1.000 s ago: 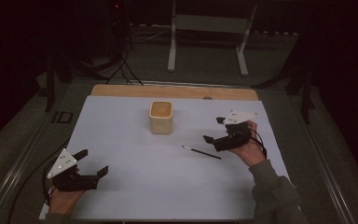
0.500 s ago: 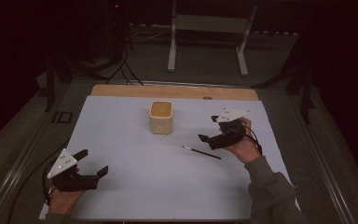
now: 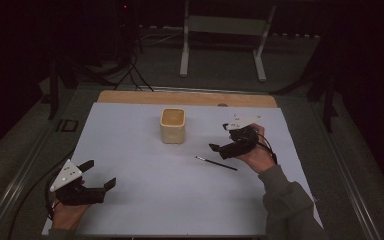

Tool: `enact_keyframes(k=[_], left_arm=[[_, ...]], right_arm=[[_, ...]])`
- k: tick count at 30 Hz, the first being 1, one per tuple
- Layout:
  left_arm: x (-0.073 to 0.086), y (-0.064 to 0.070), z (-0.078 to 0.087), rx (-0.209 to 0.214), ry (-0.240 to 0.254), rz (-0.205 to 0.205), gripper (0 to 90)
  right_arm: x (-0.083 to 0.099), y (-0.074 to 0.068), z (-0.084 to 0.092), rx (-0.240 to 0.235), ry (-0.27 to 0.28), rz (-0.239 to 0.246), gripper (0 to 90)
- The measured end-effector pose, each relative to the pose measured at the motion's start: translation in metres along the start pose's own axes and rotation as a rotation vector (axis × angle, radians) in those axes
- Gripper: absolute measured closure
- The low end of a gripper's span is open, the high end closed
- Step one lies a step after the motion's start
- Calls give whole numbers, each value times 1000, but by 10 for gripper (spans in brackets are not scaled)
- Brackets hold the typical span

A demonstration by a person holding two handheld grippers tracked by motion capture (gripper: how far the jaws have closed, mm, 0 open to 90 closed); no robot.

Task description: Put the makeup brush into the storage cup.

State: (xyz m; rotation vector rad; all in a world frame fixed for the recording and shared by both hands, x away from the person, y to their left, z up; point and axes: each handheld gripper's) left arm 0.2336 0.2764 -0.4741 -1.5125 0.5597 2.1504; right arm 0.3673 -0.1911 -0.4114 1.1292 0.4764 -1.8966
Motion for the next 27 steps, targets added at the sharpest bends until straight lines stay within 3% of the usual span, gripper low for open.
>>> enact_keyframes(k=[27], left_arm=[[0,0,-1,3,0,-3,17]], right_arm=[[-7,-4,-29,-17,-132,67,140]])
Point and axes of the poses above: each handheld gripper's, and its own axes: z roughly backward along the jaws, x roughly out of its underside, y roughly to its right, and after that the axes turned 7 degrees about y, right-handed
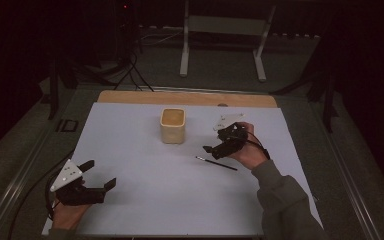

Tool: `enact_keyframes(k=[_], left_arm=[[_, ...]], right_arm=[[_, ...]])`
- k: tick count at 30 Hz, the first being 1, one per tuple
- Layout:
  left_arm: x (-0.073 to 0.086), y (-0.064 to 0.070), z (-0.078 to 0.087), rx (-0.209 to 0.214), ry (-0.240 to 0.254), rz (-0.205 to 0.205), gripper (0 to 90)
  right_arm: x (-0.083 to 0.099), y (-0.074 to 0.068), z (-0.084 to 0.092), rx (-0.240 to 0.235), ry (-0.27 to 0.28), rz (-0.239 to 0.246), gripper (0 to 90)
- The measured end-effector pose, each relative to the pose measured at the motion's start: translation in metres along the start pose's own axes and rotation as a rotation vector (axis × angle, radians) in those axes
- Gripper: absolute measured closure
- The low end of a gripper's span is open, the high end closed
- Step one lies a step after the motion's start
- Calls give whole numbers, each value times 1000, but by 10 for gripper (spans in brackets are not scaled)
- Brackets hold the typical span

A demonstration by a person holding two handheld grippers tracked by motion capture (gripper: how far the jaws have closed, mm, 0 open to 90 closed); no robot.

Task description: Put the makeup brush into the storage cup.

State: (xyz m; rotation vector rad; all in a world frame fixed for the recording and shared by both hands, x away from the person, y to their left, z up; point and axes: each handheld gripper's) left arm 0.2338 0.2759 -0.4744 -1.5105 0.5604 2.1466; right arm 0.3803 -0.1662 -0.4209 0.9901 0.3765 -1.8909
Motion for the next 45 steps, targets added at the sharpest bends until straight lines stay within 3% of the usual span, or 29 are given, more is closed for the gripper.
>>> enact_keyframes(k=[35,45], left_arm=[[0,0,-1,2,-3,-2,17],[0,-1,-1,0,-2,1,17]], right_arm=[[-12,-9,-19,-24,-220,75,140],[-14,-8,-23,-58,-283,86,140]])
Point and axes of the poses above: each handheld gripper's, and its own axes: z roughly backward along the jaws, x roughly out of its underside, y roughly to its right, and after that the axes turned 7 degrees about y, right-handed
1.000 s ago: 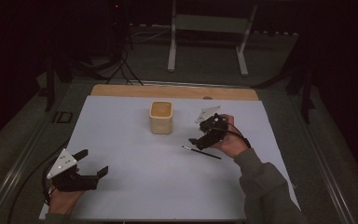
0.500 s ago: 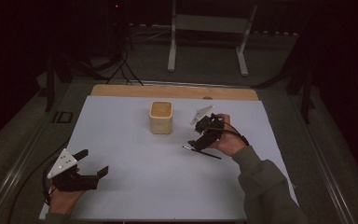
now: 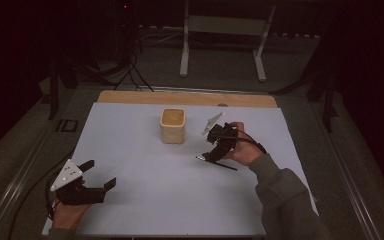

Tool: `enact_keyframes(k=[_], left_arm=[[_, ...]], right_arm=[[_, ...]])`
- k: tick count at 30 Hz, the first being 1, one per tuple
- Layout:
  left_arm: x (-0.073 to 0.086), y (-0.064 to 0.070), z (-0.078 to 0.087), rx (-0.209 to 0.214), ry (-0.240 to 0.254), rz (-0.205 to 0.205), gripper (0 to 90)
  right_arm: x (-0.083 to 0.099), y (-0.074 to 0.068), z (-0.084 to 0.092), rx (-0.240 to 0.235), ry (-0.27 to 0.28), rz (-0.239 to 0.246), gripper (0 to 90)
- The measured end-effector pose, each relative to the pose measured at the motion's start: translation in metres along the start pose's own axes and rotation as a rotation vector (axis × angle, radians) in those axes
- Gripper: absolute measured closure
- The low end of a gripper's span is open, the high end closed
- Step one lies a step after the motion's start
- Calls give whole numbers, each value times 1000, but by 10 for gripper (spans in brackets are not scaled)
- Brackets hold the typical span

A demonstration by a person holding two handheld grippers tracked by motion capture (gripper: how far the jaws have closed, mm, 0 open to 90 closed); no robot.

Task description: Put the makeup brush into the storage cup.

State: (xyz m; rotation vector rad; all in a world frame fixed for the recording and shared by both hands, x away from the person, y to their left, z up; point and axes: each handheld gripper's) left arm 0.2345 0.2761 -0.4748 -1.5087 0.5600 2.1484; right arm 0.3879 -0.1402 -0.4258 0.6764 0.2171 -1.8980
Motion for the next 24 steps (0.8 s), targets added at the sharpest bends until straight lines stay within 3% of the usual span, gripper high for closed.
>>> enact_keyframes(k=[11,17,24], left_arm=[[0,0,0,-2,1,2,17],[0,0,0,-1,0,2,17],[0,0,0,-2,1,2,17]], right_arm=[[-3,4,-5,-40,-64,1,140],[-2,7,-6,-75,-76,-7,145],[-1,9,-8,-82,-83,-14,145]])
Point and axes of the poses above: each handheld gripper's, and its own axes: z roughly backward along the jaws, x roughly out of its underside, y roughly to its right, and after that the axes turned 7 degrees about y, right-handed
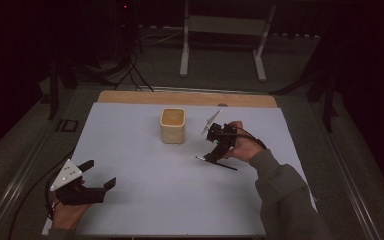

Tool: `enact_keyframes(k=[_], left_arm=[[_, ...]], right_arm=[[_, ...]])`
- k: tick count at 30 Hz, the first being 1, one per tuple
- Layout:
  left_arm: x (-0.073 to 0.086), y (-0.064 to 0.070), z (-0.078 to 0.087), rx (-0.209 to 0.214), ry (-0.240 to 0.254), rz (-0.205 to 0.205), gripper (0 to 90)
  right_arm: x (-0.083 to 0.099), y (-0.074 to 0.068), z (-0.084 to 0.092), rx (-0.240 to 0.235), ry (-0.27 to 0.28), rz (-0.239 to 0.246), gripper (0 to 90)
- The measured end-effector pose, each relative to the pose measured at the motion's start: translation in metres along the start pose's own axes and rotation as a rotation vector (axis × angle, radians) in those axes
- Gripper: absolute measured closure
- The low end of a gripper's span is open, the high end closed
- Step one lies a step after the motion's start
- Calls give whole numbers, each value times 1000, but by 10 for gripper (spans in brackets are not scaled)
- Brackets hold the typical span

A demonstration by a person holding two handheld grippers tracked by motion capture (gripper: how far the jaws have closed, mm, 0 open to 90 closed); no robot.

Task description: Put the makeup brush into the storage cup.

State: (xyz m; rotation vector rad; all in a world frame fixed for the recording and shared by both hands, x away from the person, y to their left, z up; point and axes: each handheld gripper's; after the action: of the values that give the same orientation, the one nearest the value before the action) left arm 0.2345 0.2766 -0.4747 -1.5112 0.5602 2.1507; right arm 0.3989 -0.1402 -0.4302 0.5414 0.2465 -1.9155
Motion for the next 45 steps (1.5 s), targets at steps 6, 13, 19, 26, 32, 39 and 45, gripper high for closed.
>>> enact_keyframes(k=[6,13,19,26,32,39,45], left_arm=[[0,0,0,-2,-2,0,17],[0,-1,0,-3,-4,0,17],[0,0,0,-2,-4,1,17],[0,0,0,-1,-6,2,17],[0,-1,0,-2,-5,3,17],[0,-1,0,-2,-3,4,17],[0,-1,0,-2,-4,2,17]], right_arm=[[1,3,-3,-3,-9,-8,147],[1,4,-11,-21,-32,-11,154],[1,4,-18,-34,-56,-9,166],[2,4,-23,-40,-80,1,169],[2,3,-29,-49,-99,-1,169],[2,3,-35,-56,-117,4,182],[2,3,-42,-65,-134,11,189]])
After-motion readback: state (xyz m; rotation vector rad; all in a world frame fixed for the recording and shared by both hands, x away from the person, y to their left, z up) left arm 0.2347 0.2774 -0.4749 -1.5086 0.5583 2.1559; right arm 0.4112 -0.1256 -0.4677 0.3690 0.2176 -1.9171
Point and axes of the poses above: each handheld gripper's, and its own axes: z roughly backward along the jaws, x roughly out of its underside, y roughly to its right, and after that the axes turned 7 degrees about y, right-handed
